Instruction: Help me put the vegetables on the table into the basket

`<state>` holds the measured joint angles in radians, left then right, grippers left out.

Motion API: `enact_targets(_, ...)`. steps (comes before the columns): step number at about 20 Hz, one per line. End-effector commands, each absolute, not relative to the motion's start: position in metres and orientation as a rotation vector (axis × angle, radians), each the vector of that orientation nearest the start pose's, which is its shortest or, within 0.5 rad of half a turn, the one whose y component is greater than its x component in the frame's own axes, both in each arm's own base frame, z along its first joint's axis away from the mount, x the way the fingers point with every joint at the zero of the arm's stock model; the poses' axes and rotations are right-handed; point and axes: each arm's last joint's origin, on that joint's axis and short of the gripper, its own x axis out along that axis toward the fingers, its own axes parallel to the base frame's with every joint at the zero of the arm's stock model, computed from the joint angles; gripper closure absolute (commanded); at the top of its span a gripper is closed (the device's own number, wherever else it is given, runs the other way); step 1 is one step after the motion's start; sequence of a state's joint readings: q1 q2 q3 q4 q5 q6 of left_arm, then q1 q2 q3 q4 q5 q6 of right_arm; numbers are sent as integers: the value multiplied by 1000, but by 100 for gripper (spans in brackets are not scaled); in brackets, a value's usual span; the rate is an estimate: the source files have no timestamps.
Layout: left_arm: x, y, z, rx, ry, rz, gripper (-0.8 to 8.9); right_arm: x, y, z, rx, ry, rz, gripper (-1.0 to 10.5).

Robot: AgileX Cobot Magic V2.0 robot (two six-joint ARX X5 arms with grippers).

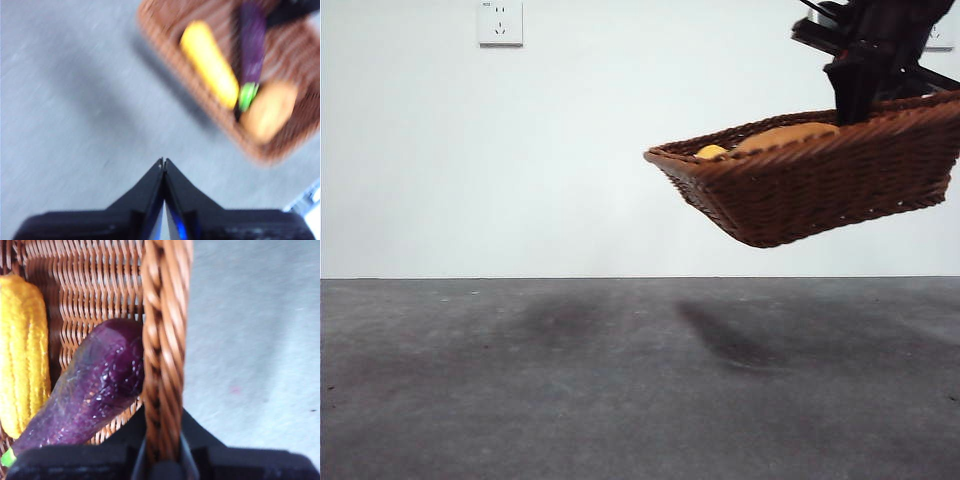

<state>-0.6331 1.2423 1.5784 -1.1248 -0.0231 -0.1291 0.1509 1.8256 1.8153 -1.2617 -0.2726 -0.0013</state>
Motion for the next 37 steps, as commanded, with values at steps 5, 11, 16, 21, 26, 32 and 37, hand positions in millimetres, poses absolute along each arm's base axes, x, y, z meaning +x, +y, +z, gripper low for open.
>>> enact_targets(5,141,-113,423,213,872,-562,818,394,41,270,86,1362,357,956)
enact_targets(11,123,-98,431,201,840,-566,818,420,26,226,158,1376,380,956)
enact_targets(16,122,-98,431,200,838,-567,818,433,24,193,199,1420,393,956)
enact_targets(21,122,-98,431,200,838,-567,818,438,25,180,211,1423,392,956)
enact_targets(26,122,-98,431,200,838,-568,818,437,25,179,245,1450,352,724)
enact_targets(32,122,-98,431,214,834,-574,818,422,21,185,163,1582,239,472)
enact_targets(37,122,-98,431,231,828,-582,818,400,20,265,170,1363,220,474)
